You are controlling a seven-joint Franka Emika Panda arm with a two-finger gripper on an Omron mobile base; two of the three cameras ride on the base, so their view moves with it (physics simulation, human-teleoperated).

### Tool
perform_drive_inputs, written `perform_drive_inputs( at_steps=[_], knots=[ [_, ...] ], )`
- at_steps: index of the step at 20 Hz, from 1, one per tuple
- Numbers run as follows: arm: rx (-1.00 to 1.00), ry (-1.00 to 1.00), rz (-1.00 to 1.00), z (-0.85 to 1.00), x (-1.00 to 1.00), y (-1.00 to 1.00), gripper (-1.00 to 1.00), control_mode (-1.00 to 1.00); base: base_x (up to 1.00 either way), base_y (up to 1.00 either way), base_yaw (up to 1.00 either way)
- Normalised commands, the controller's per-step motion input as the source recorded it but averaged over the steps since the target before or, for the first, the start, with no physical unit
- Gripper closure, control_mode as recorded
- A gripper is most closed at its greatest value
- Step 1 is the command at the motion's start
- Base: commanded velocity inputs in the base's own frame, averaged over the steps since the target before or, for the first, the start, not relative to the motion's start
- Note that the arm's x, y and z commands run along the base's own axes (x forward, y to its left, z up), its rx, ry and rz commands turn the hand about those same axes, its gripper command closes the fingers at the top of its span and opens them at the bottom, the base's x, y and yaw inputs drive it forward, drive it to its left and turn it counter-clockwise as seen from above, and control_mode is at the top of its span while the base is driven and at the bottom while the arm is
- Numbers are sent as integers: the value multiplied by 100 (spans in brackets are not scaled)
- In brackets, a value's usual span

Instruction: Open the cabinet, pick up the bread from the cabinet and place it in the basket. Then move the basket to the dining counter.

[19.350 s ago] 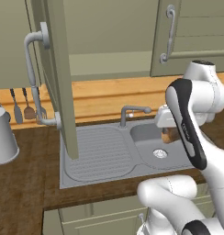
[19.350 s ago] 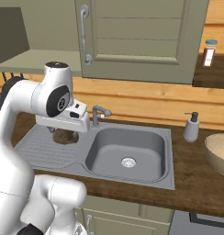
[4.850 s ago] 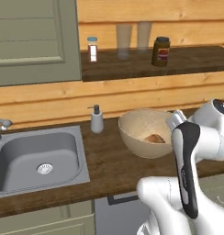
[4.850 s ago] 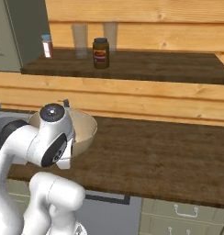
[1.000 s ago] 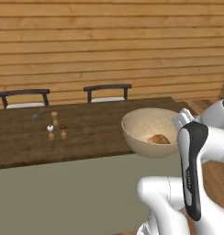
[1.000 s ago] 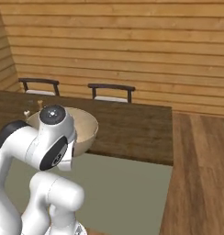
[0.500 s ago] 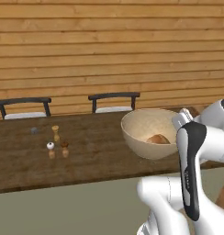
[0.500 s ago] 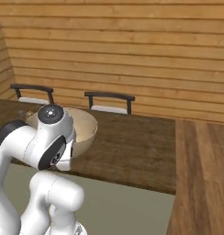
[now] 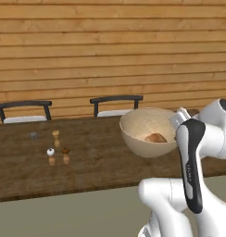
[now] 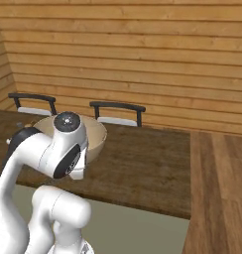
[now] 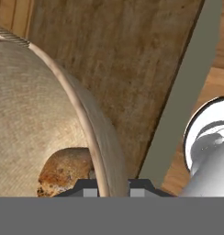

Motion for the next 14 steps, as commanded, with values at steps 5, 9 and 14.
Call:
perform_drive_inputs(
  at_steps=[5, 9, 14],
  knots=[
    [7, 0, 23, -15, 86, -34, 100, -100, 0, 0, 0],
    [0, 14, 8, -49, 99, -38, 100, -100, 0, 0, 0],
    [-5, 6, -1, -28, 65, -15, 100, -100, 0, 0, 0]
  ],
)
